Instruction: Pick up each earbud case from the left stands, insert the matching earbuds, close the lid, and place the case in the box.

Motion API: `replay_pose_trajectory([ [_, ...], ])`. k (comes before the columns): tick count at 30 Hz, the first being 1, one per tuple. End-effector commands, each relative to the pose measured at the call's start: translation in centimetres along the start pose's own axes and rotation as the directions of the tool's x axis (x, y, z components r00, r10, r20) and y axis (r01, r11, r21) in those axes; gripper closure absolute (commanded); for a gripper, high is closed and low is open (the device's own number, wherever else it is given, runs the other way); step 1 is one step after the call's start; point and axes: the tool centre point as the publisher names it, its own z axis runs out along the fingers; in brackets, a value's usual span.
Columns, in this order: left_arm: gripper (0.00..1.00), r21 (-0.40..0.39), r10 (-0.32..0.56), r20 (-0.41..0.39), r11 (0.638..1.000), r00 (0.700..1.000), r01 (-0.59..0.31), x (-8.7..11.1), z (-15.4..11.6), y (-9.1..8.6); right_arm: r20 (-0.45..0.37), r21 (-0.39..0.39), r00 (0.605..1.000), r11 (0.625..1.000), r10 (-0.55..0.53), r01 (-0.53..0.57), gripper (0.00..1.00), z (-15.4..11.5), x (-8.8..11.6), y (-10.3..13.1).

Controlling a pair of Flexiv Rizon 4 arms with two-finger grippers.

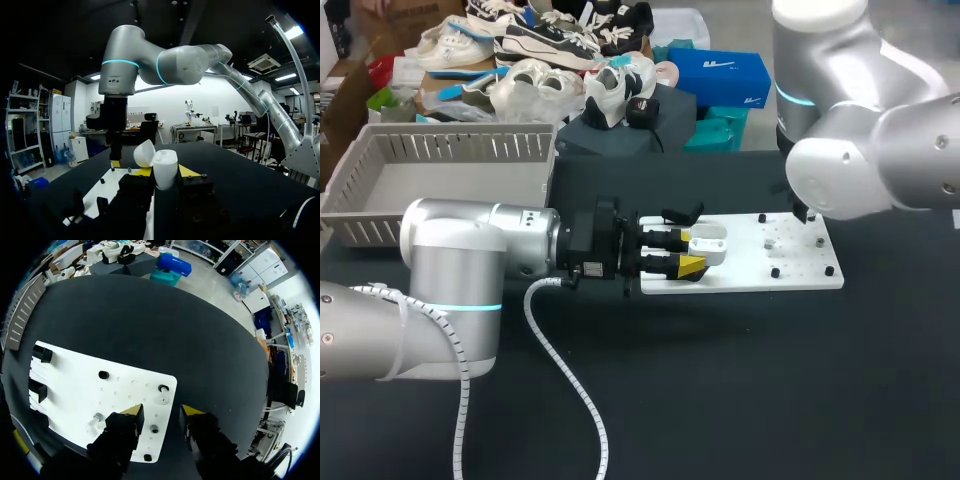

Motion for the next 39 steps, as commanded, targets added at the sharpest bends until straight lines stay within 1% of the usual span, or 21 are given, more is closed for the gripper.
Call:
replay_pose_trajectory([
  [1, 1.0, -0.003, 0.001, 0.001, 1.0, 1.0, -0.001, 0.07, 0.04, -0.04, -0.008, -0.001, 1.0, 1.0, -0.002, 0.002, 0.6, 0.2, -0.75, -0.05],
  [10, 1.0, -0.003, 0.001, 0.001, 1.0, 1.0, -0.001, 0.07, 0.04, -0.04, -0.018, -0.002, 1.0, 1.0, -0.005, 0.005, 0.61, 0.61, -0.84, 0.06],
  [13, 1.0, -0.003, 0.001, 0.001, 1.0, 1.0, -0.001, 0.07, 0.04, -0.04, -0.02, -0.003, 1.0, 1.0, -0.004, 0.004, 0.62, 0.7, -0.84, 0.05],
  [15, 1.0, -0.003, 0.001, 0.001, 1.0, 1.0, -0.001, 0.07, 0.04, -0.04, -0.019, -0.002, 1.0, 1.0, -0.004, 0.004, 0.66, 0.72, -0.87, 0.08],
  [22, 1.0, -0.003, 0.001, 0.001, 1.0, 1.0, -0.001, 0.07, 0.04, -0.04, -0.022, -0.003, 1.0, 1.0, -0.005, 0.005, 0.66, 0.95, -1.1, 0.06],
  [31, 1.0, -0.003, 0.001, 0.001, 1.0, 1.0, -0.001, 0.07, 0.04, -0.04, -0.024, -0.01, 1.0, 1.0, -0.006, 0.005, 0.71, 1.12, -1.13, 0.14],
  [35, 1.0, -0.003, 0.001, 0.001, 1.0, 1.0, -0.001, 0.07, 0.04, -0.04, -0.024, -0.008, 1.0, 1.0, -0.007, 0.007, 0.78, 1.15, -1.17, 0.16],
  [38, 1.0, -0.003, 0.001, 0.001, 1.0, 1.0, -0.001, 0.07, 0.04, -0.04, -0.025, -0.006, 1.0, 1.0, -0.005, 0.005, 0.9, 1.13, -1.19, 0.19],
  [39, 1.0, -0.003, 0.001, 0.001, 1.0, 1.0, -0.001, 0.07, 0.04, -0.04, -0.026, -0.006, 1.0, 1.0, -0.004, 0.004, 0.98, 1.14, -1.19, 0.2],
])
